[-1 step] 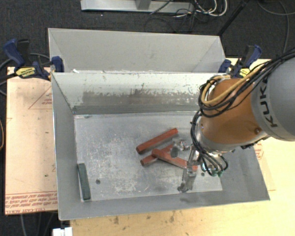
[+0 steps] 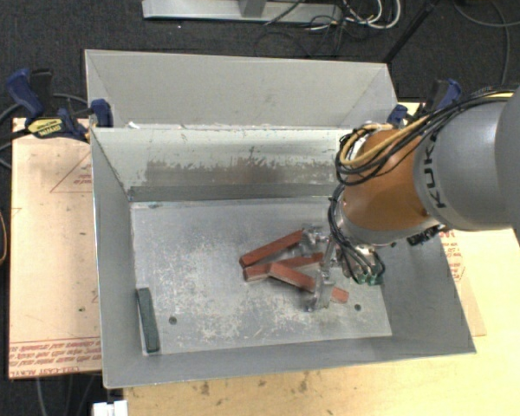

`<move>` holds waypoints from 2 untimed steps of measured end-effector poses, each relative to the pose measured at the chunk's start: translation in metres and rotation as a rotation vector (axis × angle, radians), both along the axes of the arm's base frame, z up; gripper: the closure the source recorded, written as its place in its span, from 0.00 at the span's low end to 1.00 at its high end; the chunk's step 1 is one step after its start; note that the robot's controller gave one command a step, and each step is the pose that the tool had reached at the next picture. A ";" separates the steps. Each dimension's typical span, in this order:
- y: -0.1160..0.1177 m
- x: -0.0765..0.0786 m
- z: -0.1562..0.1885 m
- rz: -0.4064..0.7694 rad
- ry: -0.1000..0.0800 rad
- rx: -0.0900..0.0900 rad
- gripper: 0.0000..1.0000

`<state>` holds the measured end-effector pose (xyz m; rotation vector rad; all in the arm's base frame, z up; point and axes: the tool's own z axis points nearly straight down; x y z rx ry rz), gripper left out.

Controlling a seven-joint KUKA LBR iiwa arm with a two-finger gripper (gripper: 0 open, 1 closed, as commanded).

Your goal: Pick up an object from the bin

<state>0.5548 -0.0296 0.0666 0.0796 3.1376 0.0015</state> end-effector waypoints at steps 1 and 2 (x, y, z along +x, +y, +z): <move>0.001 0.000 0.006 0.002 0.002 0.001 1.00; -0.006 0.030 0.109 -0.010 -0.010 -0.001 1.00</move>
Offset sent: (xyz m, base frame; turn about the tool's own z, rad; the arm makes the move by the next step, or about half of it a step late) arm 0.0000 0.0000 0.0000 0.0000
